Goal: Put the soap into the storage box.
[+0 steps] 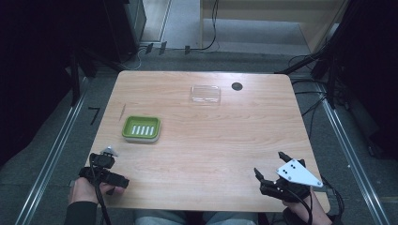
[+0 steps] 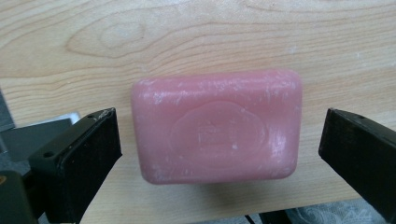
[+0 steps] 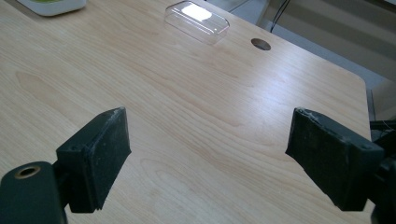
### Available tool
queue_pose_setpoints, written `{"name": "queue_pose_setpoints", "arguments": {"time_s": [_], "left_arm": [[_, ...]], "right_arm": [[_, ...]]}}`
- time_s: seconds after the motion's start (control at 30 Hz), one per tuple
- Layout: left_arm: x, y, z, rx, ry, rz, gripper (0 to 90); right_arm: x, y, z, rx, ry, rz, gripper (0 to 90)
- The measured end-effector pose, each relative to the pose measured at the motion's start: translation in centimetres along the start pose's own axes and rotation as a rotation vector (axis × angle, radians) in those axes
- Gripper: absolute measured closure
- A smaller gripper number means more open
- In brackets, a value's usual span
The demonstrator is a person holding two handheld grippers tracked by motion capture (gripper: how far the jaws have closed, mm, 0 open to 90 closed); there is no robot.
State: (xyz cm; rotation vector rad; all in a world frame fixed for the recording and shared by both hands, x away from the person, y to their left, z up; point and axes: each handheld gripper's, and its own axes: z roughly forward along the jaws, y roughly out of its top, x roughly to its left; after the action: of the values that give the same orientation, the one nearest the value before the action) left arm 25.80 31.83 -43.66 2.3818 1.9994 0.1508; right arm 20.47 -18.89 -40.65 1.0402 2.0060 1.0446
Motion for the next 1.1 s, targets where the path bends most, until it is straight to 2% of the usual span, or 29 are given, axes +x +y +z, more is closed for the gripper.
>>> {"name": "queue_pose_setpoints", "arguments": {"time_s": [0.27, 0.4, 0.57, 0.77, 0.93, 1.1], "left_arm": [[-0.3, 0.4, 0.6, 0.010, 0.017, -0.003, 0.0], [-0.1, 0.4, 1.0, 0.024, 0.013, -0.001, 0.0], [0.3, 0.5, 1.6, 0.041, 0.022, -0.020, 0.0], [0.5, 0.5, 1.9, 0.042, 0.021, -0.024, 0.2], [0.2, 0.5, 1.9, 0.031, -0.007, -0.016, 12.0], [0.2, 0.4, 1.9, 0.028, -0.005, -0.019, 12.7]], "right_arm": [[0.0, 0.0, 0.0, 0.002, 0.000, -0.003, 13.6], [0.0, 0.0, -0.1, 0.002, 0.000, -0.002, 13.6], [0.0, 0.0, -0.1, 0.002, -0.001, 0.002, 13.6], [0.0, 0.0, -0.1, 0.000, -0.001, 0.001, 13.6], [0.0, 0.0, -0.1, 0.000, -0.001, 0.002, 13.6], [0.0, -0.1, -0.1, -0.001, -0.003, 0.000, 13.6]]}}
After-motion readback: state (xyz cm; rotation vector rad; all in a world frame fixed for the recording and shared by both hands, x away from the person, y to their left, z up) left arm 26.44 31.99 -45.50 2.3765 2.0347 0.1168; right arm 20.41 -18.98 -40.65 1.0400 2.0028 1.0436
